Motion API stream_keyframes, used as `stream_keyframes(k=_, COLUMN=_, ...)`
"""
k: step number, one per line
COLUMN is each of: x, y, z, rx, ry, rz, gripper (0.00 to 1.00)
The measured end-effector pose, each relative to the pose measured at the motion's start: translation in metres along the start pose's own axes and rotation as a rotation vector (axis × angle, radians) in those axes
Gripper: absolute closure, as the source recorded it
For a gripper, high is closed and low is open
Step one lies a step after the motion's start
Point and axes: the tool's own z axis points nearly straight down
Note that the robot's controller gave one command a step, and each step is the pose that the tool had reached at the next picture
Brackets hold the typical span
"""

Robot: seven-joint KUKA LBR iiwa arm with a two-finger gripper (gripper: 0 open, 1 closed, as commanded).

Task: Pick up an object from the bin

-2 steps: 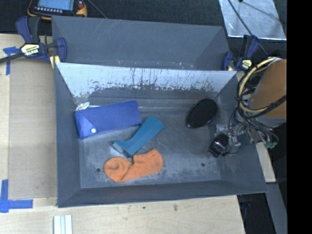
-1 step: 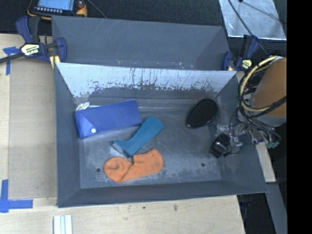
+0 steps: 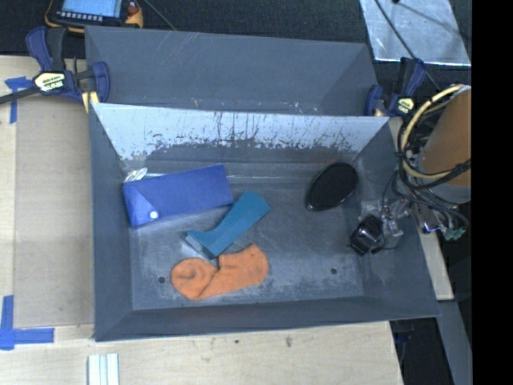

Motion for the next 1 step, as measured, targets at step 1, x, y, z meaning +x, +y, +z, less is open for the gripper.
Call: stream_keyframes(k=1, x=-0.0011, y=-0.0008, z=-0.0149, rx=0.002, ry=-0.004, rz=0.013, gripper=1.0)
